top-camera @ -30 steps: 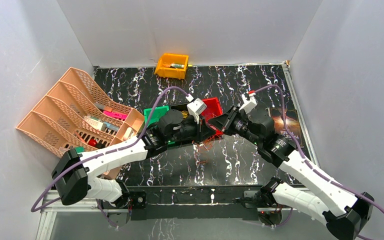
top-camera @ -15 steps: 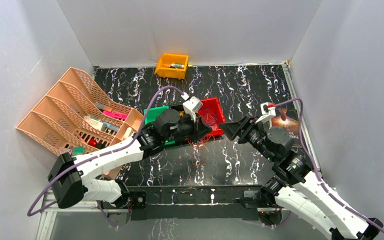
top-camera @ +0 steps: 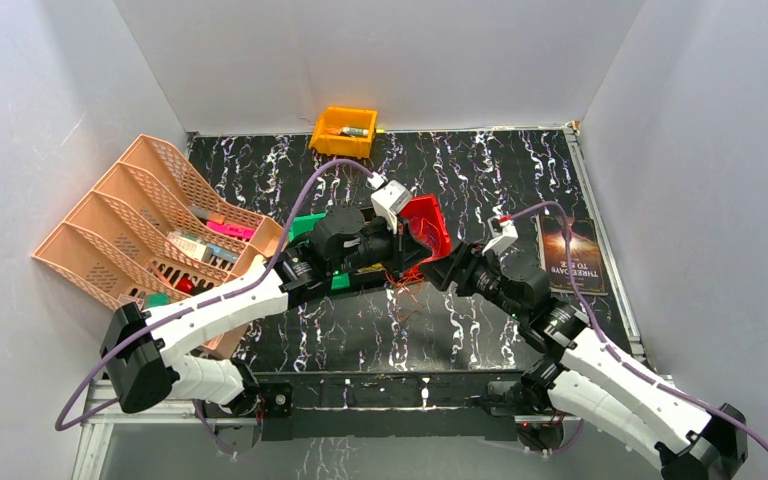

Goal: Untangle the cables

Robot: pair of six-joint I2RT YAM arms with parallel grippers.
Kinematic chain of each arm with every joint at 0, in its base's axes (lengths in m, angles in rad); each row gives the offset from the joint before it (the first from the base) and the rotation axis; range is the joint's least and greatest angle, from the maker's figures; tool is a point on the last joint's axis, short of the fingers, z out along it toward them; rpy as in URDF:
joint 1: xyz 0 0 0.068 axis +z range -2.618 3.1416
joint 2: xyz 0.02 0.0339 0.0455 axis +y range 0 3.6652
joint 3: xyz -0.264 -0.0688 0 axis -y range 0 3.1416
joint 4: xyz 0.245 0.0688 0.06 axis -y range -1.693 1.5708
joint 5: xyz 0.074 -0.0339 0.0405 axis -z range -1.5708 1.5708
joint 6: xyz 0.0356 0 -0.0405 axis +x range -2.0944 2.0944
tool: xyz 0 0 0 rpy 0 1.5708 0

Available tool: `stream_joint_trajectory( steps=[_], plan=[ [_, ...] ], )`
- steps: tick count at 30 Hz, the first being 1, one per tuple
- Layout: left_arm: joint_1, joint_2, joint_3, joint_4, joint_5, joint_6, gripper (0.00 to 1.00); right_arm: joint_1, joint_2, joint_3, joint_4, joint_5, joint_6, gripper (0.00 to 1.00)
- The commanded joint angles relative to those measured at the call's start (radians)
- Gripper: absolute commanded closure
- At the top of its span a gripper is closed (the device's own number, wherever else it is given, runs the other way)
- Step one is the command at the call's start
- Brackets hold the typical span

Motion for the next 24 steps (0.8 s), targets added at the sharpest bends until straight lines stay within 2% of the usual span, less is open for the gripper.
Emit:
stream_joint_trajectory(
  steps=[1, 5, 16, 19, 24],
  plan=[
    [-0.009, -0.002, 0.032, -0.007, 0.028, -0.009, 1.0, 0.002, 0.035, -0.033, 0.202, 0.029, 0.06, 0.24],
    [-0.013, 0.004, 0.029, -0.007, 0.039, -0.012, 1.0, 0.002, 0.093, -0.044, 0.305, 0.027, 0.11, 0.24],
    [-0.021, 0.003, 0.088, -0.001, 0.065, -0.018, 1.0, 0.001, 0.317, -0.062, 0.332, 0.005, 0.076, 0.24],
    [-0.02, 0.004, 0.147, -0.046, 0.057, 0.018, 1.0, 0.002, 0.356, -0.068, 0.316, -0.017, 0.072, 0.25],
    [-0.02, 0.043, 0.337, -0.223, -0.014, 0.122, 1.0, 0.002, 0.389, -0.101, 0.308, -0.032, 0.072, 0.25]
  ],
)
